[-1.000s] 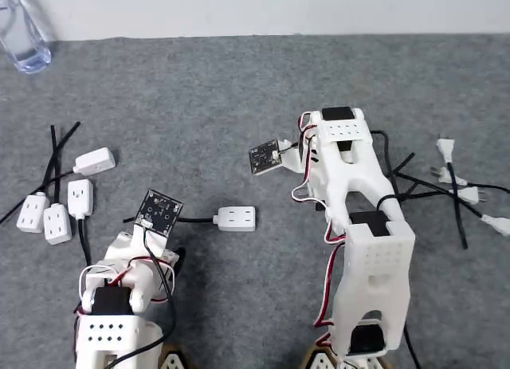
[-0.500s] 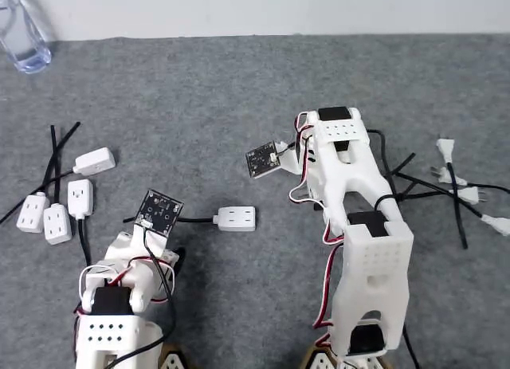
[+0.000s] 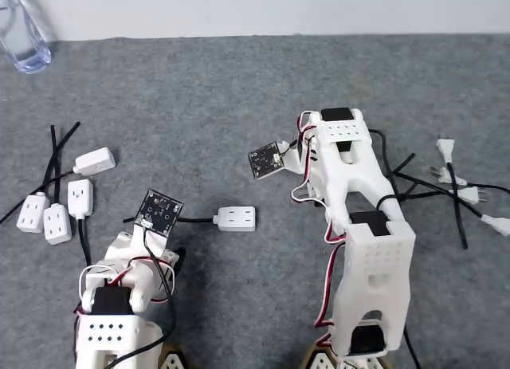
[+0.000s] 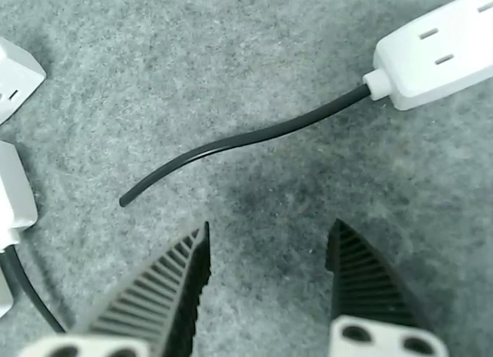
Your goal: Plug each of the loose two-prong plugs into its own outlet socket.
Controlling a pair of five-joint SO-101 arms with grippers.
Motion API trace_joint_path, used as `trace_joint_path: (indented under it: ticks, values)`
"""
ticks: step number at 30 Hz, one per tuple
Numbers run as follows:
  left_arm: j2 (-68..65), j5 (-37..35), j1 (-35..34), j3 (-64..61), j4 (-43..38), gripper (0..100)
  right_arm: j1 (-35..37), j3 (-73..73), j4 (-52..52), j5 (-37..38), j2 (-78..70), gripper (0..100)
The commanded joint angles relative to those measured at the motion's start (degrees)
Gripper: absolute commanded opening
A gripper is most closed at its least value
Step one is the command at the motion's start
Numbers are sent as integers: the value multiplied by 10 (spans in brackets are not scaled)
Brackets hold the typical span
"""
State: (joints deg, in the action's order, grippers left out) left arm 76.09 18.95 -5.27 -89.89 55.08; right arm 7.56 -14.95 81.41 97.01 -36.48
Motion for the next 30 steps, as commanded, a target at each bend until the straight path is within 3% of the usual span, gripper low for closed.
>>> trace_joint_path:
  ticks: [1, 30]
  values:
    - [6, 6, 4, 5, -11, 236, -16, -5, -15, 8, -5, 216]
    - [6, 6, 4, 5, -11, 236, -33, -11, -12, -23, -7, 177]
